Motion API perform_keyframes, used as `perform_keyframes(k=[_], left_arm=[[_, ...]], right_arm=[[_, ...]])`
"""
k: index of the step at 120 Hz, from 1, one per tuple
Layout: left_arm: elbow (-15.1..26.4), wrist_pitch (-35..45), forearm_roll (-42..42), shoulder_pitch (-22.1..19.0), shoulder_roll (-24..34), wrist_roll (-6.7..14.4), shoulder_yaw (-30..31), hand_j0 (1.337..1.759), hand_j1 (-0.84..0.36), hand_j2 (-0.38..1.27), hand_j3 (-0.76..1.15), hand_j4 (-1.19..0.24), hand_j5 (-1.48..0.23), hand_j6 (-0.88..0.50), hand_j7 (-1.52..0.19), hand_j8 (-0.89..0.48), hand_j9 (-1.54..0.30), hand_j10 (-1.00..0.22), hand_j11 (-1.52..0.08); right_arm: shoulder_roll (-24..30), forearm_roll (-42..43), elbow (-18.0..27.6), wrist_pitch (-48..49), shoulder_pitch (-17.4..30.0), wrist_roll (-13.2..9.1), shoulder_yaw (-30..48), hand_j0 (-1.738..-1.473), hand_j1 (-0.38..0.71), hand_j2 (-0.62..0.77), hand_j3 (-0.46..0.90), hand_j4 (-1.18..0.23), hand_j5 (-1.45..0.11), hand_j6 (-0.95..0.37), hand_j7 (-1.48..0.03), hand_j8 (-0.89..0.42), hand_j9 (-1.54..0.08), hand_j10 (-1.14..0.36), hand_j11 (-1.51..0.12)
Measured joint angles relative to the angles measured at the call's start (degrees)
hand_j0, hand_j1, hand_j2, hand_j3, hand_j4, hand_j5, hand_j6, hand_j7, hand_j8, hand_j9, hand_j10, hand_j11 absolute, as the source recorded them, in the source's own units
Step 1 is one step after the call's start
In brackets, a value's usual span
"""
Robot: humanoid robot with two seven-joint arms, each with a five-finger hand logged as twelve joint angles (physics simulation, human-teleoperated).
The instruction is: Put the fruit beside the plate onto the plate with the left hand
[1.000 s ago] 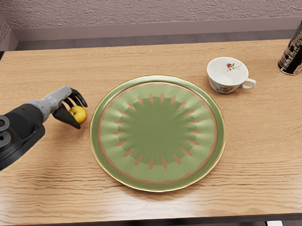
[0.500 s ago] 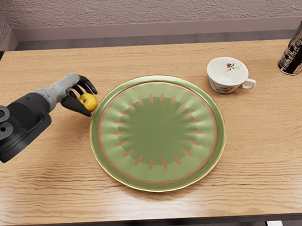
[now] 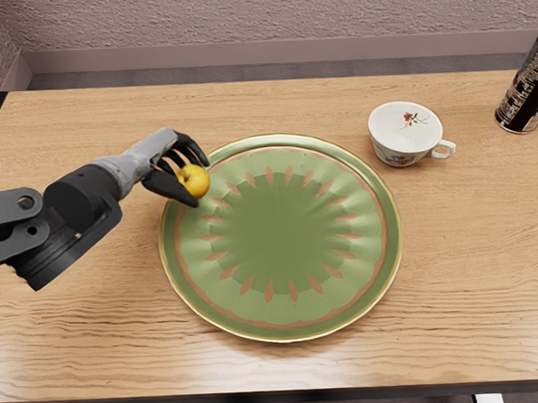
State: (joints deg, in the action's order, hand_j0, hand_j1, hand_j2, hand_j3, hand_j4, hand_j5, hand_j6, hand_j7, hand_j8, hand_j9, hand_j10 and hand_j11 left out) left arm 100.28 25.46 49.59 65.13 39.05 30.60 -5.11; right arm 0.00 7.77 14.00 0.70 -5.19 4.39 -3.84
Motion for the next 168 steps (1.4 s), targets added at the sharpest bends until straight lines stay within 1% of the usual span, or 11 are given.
perform_keyframes(k=[5,40,45,46,55,80,117,127,141,152,168], left_arm=[[0.00,-0.05,0.04,-0.31,-0.09,-0.29,-0.09,1.656,-0.27,0.30,0.00,-0.63,-0.84,-0.47,-0.84,-0.49,-0.83,-0.63,-0.83],[-0.07,-1.41,-0.14,-2.37,-2.22,-1.00,-0.79,1.657,-0.28,0.36,0.00,-0.63,-0.85,-0.47,-0.84,-0.49,-0.84,-0.64,-0.83],[-0.12,-1.59,-0.13,-2.52,-2.58,-1.01,-0.81,1.657,-0.28,0.34,0.00,-0.63,-0.84,-0.47,-0.84,-0.48,-0.84,-0.64,-0.84],[-0.15,-1.60,-0.04,-2.81,-2.89,-1.00,-0.82,1.656,-0.28,0.31,0.00,-0.64,-0.84,-0.46,-0.84,-0.48,-0.84,-0.64,-0.84],[-0.28,-2.28,-0.19,-3.66,-3.51,-1.03,-0.85,1.657,-0.29,0.38,0.00,-0.64,-0.84,-0.46,-0.84,-0.51,-0.84,-0.64,-0.84],[-0.69,-4.63,-0.56,-4.92,-4.51,-1.05,-0.86,1.658,-0.34,0.47,0.00,-0.63,-0.84,-0.45,-0.84,-0.49,-0.83,-0.64,-0.83],[-1.60,-7.49,-0.76,-5.01,-4.68,-0.89,-0.48,1.658,-0.31,0.37,0.00,-0.61,-0.82,-0.45,-0.81,-0.49,-0.80,-0.61,-0.80],[-1.78,-7.66,-0.70,-5.01,-4.69,-0.84,-0.37,1.658,-0.26,0.28,0.00,-0.55,-0.73,-0.44,-0.72,-0.47,-0.72,-0.55,-0.72],[-1.88,-7.75,-0.67,-4.84,-4.70,-0.70,-0.39,1.658,-0.13,0.18,0.00,-0.42,-0.56,-0.36,-0.55,-0.38,-0.55,-0.42,-0.55],[-1.84,-7.82,-0.66,-4.25,-4.69,-0.65,-0.74,1.658,-0.05,0.13,0.00,-0.35,-0.46,-0.31,-0.45,-0.32,-0.45,-0.35,-0.45],[-1.54,-9.19,-0.74,-2.31,-4.29,-0.61,-2.63,1.658,0.03,0.09,0.00,-0.28,-0.36,-0.26,-0.36,-0.26,-0.36,-0.28,-0.36]], right_arm=[[0.00,-0.01,0.00,0.00,0.00,0.00,0.00,-1.658,-0.33,0.00,0.00,-0.02,-0.02,-0.02,-0.02,-0.02,-0.02,-0.01,-0.02],[0.00,0.00,0.00,0.00,0.00,0.00,0.00,-1.658,-0.33,0.00,0.00,-0.02,-0.02,-0.02,-0.02,-0.02,-0.02,-0.01,-0.02],[0.00,0.01,0.01,0.00,0.00,0.00,-0.01,-1.658,-0.33,0.00,0.00,-0.02,-0.02,-0.02,-0.02,-0.02,-0.02,-0.01,-0.02],[0.00,0.01,0.01,0.00,0.00,0.00,-0.01,-1.658,-0.33,0.00,0.00,-0.02,-0.02,-0.02,-0.02,-0.02,-0.02,-0.01,-0.02],[0.00,-0.01,0.00,0.00,0.00,0.00,-0.02,-1.658,-0.33,0.00,0.00,-0.02,-0.02,-0.02,-0.02,-0.02,-0.02,-0.01,-0.02],[0.00,0.02,0.00,-0.01,0.00,0.00,-0.02,-1.658,-0.33,0.00,0.00,-0.02,-0.02,-0.02,-0.02,-0.02,-0.02,-0.01,-0.02],[0.00,0.02,0.00,0.00,0.00,0.00,-0.01,-1.658,-0.33,0.00,0.00,-0.02,-0.02,-0.02,-0.02,-0.02,-0.02,-0.01,-0.02],[0.00,0.01,-0.01,0.00,0.00,0.00,0.00,-1.658,-0.33,0.00,0.00,-0.02,-0.02,-0.02,-0.02,-0.02,-0.02,-0.01,-0.02],[0.00,0.01,0.01,0.01,0.00,0.00,0.00,-1.658,-0.33,0.00,0.00,-0.02,-0.02,-0.02,-0.02,-0.02,-0.02,-0.01,-0.02],[0.00,0.02,0.00,0.00,0.00,0.00,0.01,-1.658,-0.33,0.00,0.00,-0.02,-0.02,-0.02,-0.02,-0.02,-0.02,-0.01,-0.02],[0.00,0.02,0.00,0.01,0.00,0.00,0.00,-1.658,-0.33,0.00,0.00,-0.02,-0.02,-0.02,-0.02,-0.02,-0.02,-0.01,-0.02]])
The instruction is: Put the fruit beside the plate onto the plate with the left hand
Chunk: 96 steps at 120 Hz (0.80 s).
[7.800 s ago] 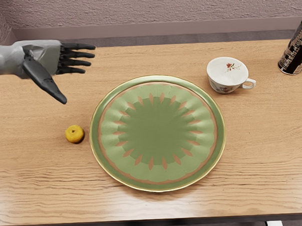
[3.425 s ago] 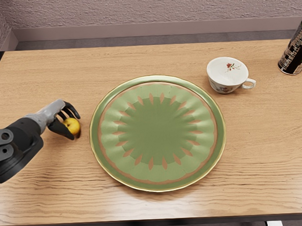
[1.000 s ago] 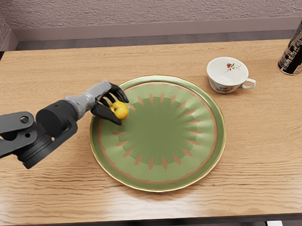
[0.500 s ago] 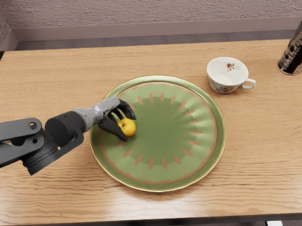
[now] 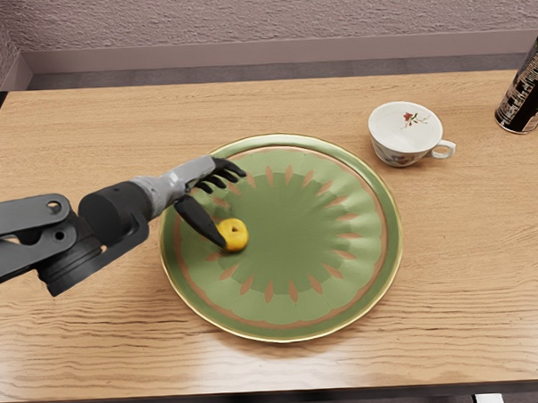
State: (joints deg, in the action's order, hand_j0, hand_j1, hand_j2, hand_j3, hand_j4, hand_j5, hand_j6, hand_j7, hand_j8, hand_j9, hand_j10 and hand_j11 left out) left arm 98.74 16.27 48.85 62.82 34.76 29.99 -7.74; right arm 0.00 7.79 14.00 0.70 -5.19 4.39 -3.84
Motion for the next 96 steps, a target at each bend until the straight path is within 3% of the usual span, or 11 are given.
perform_keyframes(k=[16,30,47,57,69,81,96], left_arm=[[0.21,-8.18,-2.32,0.64,4.41,-0.15,-4.67,1.658,0.14,0.05,0.00,-0.18,-0.24,-0.17,-0.24,-0.18,-0.24,-0.19,-0.24],[0.28,-17.17,-15.33,0.60,13.71,-1.08,-10.42,1.658,0.19,0.04,0.00,-0.14,-0.18,-0.13,-0.18,-0.13,-0.18,-0.14,-0.18],[0.28,-24.33,-24.99,-0.49,26.64,-7.60,-12.85,1.658,0.24,0.03,0.00,-0.10,-0.12,-0.09,-0.12,-0.10,-0.12,-0.10,-0.12],[0.25,-28.71,-27.00,-0.56,31.15,-13.39,-12.66,1.658,0.27,0.02,0.00,-0.07,-0.08,-0.07,-0.08,-0.07,-0.08,-0.07,-0.08],[0.16,-35.24,-28.67,-1.58,34.45,-17.99,-12.34,1.658,0.30,0.01,0.00,-0.04,-0.05,-0.04,-0.05,-0.04,-0.05,-0.04,-0.05],[0.06,-38.73,-29.91,-1.86,34.18,-20.29,-12.18,1.658,0.32,0.01,0.00,-0.03,-0.03,-0.03,-0.03,-0.03,-0.03,-0.03,-0.03],[-0.13,-40.48,-30.24,-2.37,34.20,-21.17,-11.71,1.658,0.34,0.00,0.00,-0.02,-0.02,-0.02,-0.02,-0.02,-0.02,-0.02,-0.02]], right_arm=[[0.00,0.00,0.00,0.00,0.00,0.00,-0.01,-1.658,-0.33,0.00,0.00,-0.02,-0.02,-0.02,-0.02,-0.02,-0.02,-0.02,-0.02],[0.00,-0.02,0.01,-0.01,0.00,0.00,-0.02,-1.658,-0.33,0.00,0.00,-0.02,-0.02,-0.02,-0.02,-0.02,-0.02,-0.01,-0.02],[0.00,-0.02,0.01,0.00,0.00,0.00,0.01,-1.658,-0.33,0.00,0.00,-0.02,-0.02,-0.02,-0.02,-0.02,-0.02,-0.01,-0.02],[0.00,-0.01,0.00,0.00,0.00,0.00,-0.01,-1.658,-0.33,0.00,0.00,-0.02,-0.02,-0.02,-0.02,-0.01,-0.02,-0.01,-0.02],[0.00,0.00,0.00,0.00,0.00,0.00,-0.02,-1.658,-0.33,0.00,0.00,-0.02,-0.02,-0.02,-0.02,-0.01,-0.02,-0.01,-0.02],[0.00,-0.02,0.01,-0.01,0.00,0.00,-0.02,-1.658,-0.33,0.00,0.00,-0.02,-0.02,-0.01,-0.02,-0.01,-0.02,-0.01,-0.02],[0.00,-0.01,0.01,-0.01,0.00,0.00,0.00,-1.658,-0.33,0.00,0.00,-0.02,-0.02,-0.01,-0.02,-0.01,-0.02,-0.01,-0.02]])
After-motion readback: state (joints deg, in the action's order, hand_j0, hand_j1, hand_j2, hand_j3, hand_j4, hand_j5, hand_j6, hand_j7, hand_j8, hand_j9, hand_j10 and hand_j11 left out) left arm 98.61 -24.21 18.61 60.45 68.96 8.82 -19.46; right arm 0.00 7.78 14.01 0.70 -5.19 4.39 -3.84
